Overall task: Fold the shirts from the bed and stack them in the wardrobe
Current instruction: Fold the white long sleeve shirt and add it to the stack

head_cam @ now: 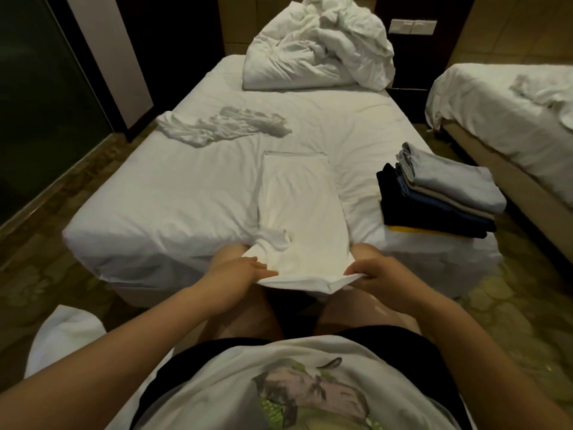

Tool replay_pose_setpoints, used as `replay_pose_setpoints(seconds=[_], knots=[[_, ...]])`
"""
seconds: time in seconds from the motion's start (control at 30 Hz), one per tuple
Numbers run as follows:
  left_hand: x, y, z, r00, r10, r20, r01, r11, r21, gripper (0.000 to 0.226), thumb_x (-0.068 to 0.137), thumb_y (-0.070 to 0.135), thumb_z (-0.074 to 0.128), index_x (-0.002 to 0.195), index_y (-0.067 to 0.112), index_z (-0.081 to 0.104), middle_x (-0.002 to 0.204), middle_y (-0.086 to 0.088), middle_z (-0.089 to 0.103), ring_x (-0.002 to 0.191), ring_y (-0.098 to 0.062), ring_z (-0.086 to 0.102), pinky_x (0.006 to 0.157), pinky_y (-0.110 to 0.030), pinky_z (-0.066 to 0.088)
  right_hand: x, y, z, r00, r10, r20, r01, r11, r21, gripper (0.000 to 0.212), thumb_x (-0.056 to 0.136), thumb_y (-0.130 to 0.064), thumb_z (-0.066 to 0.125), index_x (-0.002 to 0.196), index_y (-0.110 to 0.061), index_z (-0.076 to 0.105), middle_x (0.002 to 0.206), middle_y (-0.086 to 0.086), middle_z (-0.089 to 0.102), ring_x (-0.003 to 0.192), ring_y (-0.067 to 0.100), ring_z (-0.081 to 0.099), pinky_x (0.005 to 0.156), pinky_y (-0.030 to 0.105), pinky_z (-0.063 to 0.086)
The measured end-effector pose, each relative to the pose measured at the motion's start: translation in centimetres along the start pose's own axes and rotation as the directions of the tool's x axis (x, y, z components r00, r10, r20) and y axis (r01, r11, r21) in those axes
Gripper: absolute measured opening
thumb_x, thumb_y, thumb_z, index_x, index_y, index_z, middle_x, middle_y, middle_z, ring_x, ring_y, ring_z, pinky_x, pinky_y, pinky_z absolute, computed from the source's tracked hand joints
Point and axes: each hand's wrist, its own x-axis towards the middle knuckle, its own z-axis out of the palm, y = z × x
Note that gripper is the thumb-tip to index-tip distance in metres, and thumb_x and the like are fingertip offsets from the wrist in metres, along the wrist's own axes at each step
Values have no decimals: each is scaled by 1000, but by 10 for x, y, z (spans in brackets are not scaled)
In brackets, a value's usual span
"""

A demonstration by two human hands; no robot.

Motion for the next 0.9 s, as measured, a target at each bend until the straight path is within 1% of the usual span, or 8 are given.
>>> replay_pose_setpoints(seconds=[0.13, 0.23, 0.37, 0.5, 0.57, 0.67, 0.77, 0.9], knots=[[-8, 1, 10, 998, 13, 55, -16, 998, 57, 47, 103, 15, 30, 145, 34, 25, 152, 6, 30, 140, -10, 24, 101, -8, 7, 0, 2, -1, 977, 51, 206, -53, 999, 7, 12, 83, -19, 67, 79, -29, 72, 80, 5, 66, 77, 11, 54, 74, 27, 44], [-13, 0, 14, 999, 9, 46, -7, 999, -51, 43, 95, 36, 40, 138, 31, 44, 144, 7, 43, 133, -11, 36, 99, -7, 20, 3, -3, -6, 958, 62, 278, -58, 998, -24, 16, 83, -19, 68, 77, -34, 67, 75, -3, 59, 77, 10, 50, 76, 26, 43], [1, -11, 19, 961, -217, -169, 173, 955, -241, 41, 43, 49, 69, 74, 22, 68, 69, 9, 65, 65, -10, 64, 53, -17, 49, 11, -4, -14, 891, 143, 430, -122, 990, -76, 9, 82, -23, 71, 81, -32, 70, 82, -4, 63, 79, 9, 56, 75, 19, 46], [30, -25, 7, 941, -329, -78, 327, 944, -31, 53, 29, 55, 65, 75, 28, 65, 57, 11, 62, 50, -5, 59, 52, -27, 55, 28, 1, -26, 855, 136, 501, -83, 988, -128, 14, 83, -27, 70, 97, -26, 73, 90, -3, 69, 84, 11, 63, 79, 15, 47], [41, -27, -17, 976, -212, 59, 209, 977, 44, 44, 54, 52, 61, 91, 29, 67, 79, 11, 68, 71, -9, 63, 69, -28, 53, 44, 8, -38, 876, 78, 476, -30, 994, -109, 6, 84, -24, 67, 85, -29, 70, 80, -7, 66, 76, 5, 58, 71, 14, 43], [68, -20, -59, 967, 20, 253, 0, 997, -79, 38, 83, 5, 46, 113, 20, 65, 115, -2, 66, 105, -16, 59, 90, -24, 42, 75, 23, -61, 942, 94, 323, -96, 995, -10, 11, 84, -22, 67, 74, -24, 66, 63, -12, 59, 62, -5, 51, 61, 14, 38], [118, -30, -95, 964, 5, 266, 25, 994, -110, 38, 84, -4, 42, 110, 9, 66, 111, -6, 66, 102, -17, 58, 83, -22, 39, 117, 35, -79, 990, 107, 91, -120, 981, 155, 25, 83, -15, 69, 62, -27, 61, 54, -12, 54, 55, -4, 49, 61, 19, 38], [187, -59, -126, 960, -74, 270, 125, 976, -176, 38, 82, -8, 41, 105, 8, 67, 101, -5, 63, 97, -19, 56, 81, -26, 42, 194, 52, -89, 974, 194, -118, -145, 932, 333, 16, 83, -7, 64, 93, -18, 70, 79, -6, 64, 79, 11, 58, 74, 26, 44]])
